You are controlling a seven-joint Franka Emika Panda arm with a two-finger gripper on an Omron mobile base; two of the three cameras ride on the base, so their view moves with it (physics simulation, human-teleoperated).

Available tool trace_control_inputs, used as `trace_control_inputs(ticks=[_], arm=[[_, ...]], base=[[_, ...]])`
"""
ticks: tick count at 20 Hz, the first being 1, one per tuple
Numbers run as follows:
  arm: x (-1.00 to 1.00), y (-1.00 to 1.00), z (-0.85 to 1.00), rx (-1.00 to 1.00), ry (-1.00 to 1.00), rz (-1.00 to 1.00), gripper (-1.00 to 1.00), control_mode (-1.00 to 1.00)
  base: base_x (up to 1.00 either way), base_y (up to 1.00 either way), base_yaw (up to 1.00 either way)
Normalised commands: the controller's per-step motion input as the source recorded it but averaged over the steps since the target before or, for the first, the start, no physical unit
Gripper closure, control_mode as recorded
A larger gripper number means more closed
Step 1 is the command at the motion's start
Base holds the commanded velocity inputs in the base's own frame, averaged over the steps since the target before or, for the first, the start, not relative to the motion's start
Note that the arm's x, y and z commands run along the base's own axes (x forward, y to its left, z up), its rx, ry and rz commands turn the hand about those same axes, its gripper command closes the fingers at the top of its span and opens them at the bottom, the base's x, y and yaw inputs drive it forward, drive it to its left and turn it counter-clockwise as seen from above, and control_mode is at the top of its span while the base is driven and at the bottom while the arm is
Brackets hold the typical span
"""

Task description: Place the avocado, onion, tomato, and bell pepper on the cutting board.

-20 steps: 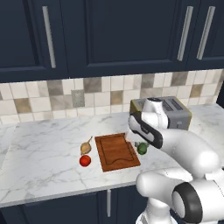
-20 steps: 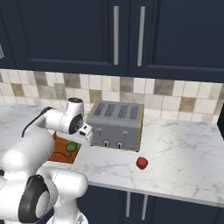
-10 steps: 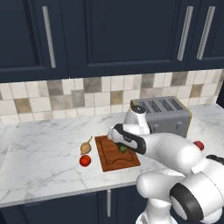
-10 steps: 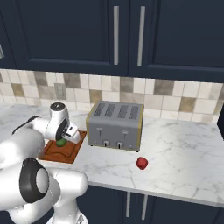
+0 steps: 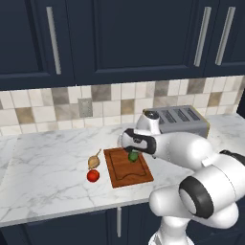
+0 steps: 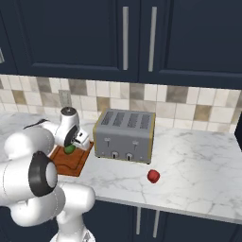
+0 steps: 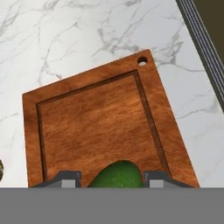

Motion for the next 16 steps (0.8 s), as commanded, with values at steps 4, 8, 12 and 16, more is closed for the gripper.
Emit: trace_control_inputs(ticks=[4,8,12,16], arm=[[0.03,0.0,0.31,0.0,-0.02,0.0,-1.0,-1.0],[-0.01,0.06,0.44,0.0,-0.02,0.0,-1.0,-1.0],[-0.37,0.55,0.25,0.01,-0.01,0.06,-1.0,-1.0],[-0.32,0.95,0.0,0.0,0.0,0.06,-1.0,-1.0]], base=[[0.0,0.0,0.0],[0.0,0.0,0.0],[0.0,0.0,0.0],[0.0,0.0,0.0]])
